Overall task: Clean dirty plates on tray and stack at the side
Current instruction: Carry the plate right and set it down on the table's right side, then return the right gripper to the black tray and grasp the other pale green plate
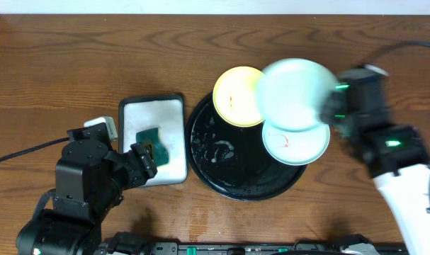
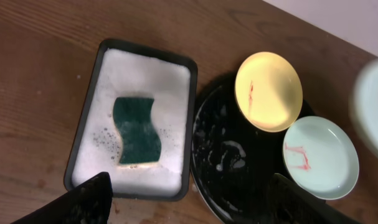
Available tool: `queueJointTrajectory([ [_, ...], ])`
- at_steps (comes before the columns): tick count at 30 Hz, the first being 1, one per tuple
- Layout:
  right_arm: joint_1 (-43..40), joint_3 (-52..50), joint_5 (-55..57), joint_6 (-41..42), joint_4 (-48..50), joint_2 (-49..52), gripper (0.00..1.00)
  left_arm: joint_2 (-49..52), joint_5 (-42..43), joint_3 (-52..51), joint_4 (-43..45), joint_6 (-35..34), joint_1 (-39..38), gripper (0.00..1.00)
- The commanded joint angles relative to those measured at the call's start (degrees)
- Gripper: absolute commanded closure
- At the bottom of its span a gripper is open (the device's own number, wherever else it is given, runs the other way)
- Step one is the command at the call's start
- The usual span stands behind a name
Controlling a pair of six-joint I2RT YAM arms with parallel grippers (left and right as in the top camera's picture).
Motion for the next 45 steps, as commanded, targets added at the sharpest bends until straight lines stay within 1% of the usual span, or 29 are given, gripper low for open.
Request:
queueJointTrajectory([
  [1,-15.0,0.4,-5.7,0.4,-5.2,-0.4,0.99,0.0,0.5,0.7,0.0,0.3,0.4,0.2],
  [2,-19.6,0.2,-6.3,-0.7,-6.5,0.0,0.99,0.0,0.5,0.7,0.0,0.3,0.4,0.2],
  [5,-30.0,-0.8,-6.5,-2.7,-7.3,1.7,0.99,0.0,0.6,0.7,0.0,0.3,0.4,0.2],
  [9,-39.7,-3.2,-7.8,-4.7,-4.0,5.1,0.99,0.0,0.5,0.7,0.0,0.3,0.4,0.2],
  [10,-42.6,-4.7,-10.4,-6.5,-2.0,7.4,0.99,0.0,0.5,0.7,0.0,0.3,0.4,0.2],
  [11,-43.9,-5.6,-12.0,-7.4,-0.8,8.9,0.99,0.0,0.5,0.7,0.0,0.3,0.3,0.2],
  [14,-45.8,-8.3,-17.3,-12.1,3.3,14.3,0.99,0.0,0.5,0.7,0.0,0.3,0.4,0.2],
  [16,-45.9,-9.2,-20.8,-17.2,5.6,17.2,0.99,0.0,0.5,0.7,0.0,0.3,0.3,0.2],
  [17,-45.9,-9.3,-20.7,-17.9,6.4,18.8,0.99,0.0,0.5,0.7,0.0,0.3,0.4,0.2],
  [24,-46.0,-9.3,-18.2,-17.9,14.3,25.5,0.99,0.0,0.5,0.7,0.0,0.3,0.4,0.2],
  [29,-46.1,-9.3,-8.9,-16.0,15.3,25.3,0.99,0.0,0.5,0.7,0.0,0.3,0.4,0.2],
  [30,-46.2,-9.3,-7.9,-16.2,15.3,25.0,0.96,0.0,0.5,0.7,0.0,0.3,0.4,0.2],
  [31,-46.2,-9.3,-7.7,-16.3,15.1,24.6,0.85,0.0,0.5,0.7,0.0,0.3,0.4,0.2],
  [32,-46.2,-9.3,-8.3,-17.0,14.9,24.3,0.71,0.0,0.5,0.7,0.0,0.3,0.4,0.2],
  [33,-46.2,-9.3,-9.8,-17.9,14.7,23.7,0.63,0.0,0.5,0.7,0.0,0.3,0.4,0.2],
  [35,-46.2,-9.2,-12.3,-18.1,14.2,22.1,0.58,0.0,0.5,0.7,0.0,0.3,0.3,0.2],
  [39,-46.2,-9.2,-17.0,-18.1,14.0,16.7,0.53,0.0,0.5,0.7,0.0,0.3,0.3,0.2],
  [42,-45.5,-9.2,-26.6,-18.1,12.7,11.7,0.52,0.0,0.5,0.7,0.0,0.3,0.4,0.2],
  [45,-42.8,-9.2,-36.0,-18.6,7.8,7.8,0.51,0.0,0.5,0.7,0.0,0.3,0.4,0.2],
])
